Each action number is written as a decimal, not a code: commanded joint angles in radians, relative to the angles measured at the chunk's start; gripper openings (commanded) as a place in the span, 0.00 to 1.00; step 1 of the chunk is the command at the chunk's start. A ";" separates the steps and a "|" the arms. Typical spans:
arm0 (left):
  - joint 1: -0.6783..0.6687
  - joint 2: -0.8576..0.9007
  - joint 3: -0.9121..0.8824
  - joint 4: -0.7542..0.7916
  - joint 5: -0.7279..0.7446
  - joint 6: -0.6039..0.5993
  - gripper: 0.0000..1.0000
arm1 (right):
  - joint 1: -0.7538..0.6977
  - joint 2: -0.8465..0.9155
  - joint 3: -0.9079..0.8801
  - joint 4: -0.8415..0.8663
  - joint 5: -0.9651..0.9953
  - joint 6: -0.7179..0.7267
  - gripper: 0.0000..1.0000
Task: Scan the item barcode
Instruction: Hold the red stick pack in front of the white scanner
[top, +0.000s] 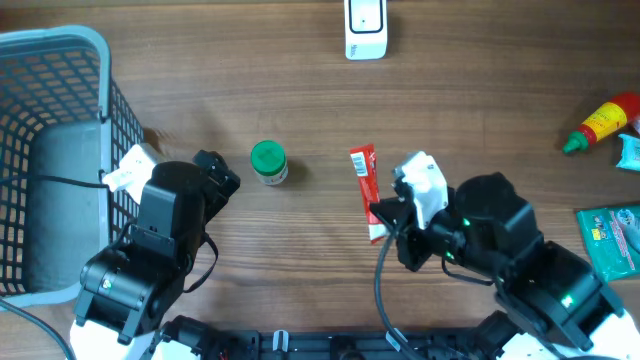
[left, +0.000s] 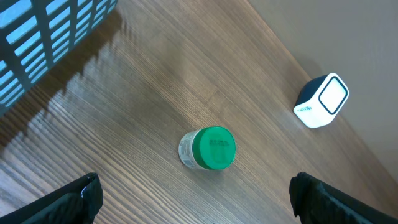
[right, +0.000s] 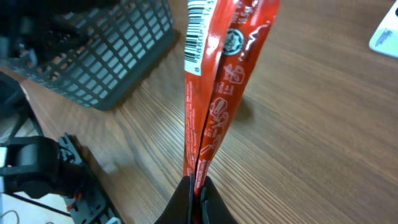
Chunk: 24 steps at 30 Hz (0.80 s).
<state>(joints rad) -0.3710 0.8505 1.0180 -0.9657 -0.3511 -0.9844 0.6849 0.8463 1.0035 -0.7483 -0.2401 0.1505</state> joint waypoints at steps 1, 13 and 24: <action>0.003 -0.003 0.016 -0.001 -0.016 0.012 1.00 | 0.002 -0.005 0.015 -0.002 -0.023 -0.020 0.04; 0.003 -0.003 0.016 -0.001 -0.016 0.012 1.00 | -0.005 0.288 0.002 0.324 0.401 -0.218 0.04; 0.003 -0.003 0.016 -0.001 -0.016 0.012 1.00 | -0.284 0.814 0.003 1.019 0.490 -0.665 0.05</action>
<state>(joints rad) -0.3710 0.8509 1.0187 -0.9657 -0.3515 -0.9844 0.4740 1.5635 1.0031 0.1696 0.2546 -0.3241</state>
